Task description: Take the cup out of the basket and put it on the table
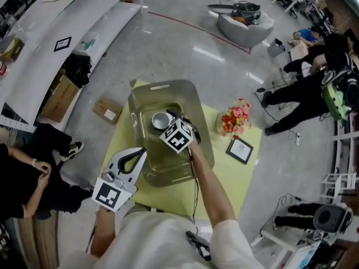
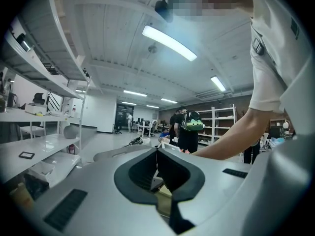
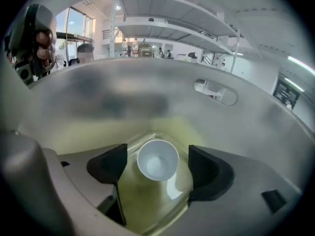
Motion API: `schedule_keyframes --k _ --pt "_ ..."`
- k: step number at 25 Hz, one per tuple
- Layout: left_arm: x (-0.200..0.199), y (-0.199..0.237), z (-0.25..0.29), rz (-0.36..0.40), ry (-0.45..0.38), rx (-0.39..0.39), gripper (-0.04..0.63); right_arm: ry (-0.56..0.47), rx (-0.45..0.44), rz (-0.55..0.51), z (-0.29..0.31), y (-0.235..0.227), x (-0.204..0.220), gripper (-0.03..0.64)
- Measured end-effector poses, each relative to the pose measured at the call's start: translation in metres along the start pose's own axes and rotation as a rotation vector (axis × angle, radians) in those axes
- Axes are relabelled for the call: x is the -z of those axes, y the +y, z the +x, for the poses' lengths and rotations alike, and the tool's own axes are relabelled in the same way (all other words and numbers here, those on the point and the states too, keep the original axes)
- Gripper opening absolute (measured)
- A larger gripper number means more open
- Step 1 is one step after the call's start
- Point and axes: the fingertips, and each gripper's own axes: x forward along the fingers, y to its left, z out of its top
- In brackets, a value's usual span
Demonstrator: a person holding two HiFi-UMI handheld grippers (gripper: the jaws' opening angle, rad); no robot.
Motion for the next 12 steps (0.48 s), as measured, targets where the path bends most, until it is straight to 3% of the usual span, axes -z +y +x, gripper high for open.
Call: schedule_keyframes --k 12 --pt "0.006 0.006 0.008 -0.002 0.020 -0.002 0.009 0.052 -0.073 0.014 0.039 -0.003 0.015 0.387"
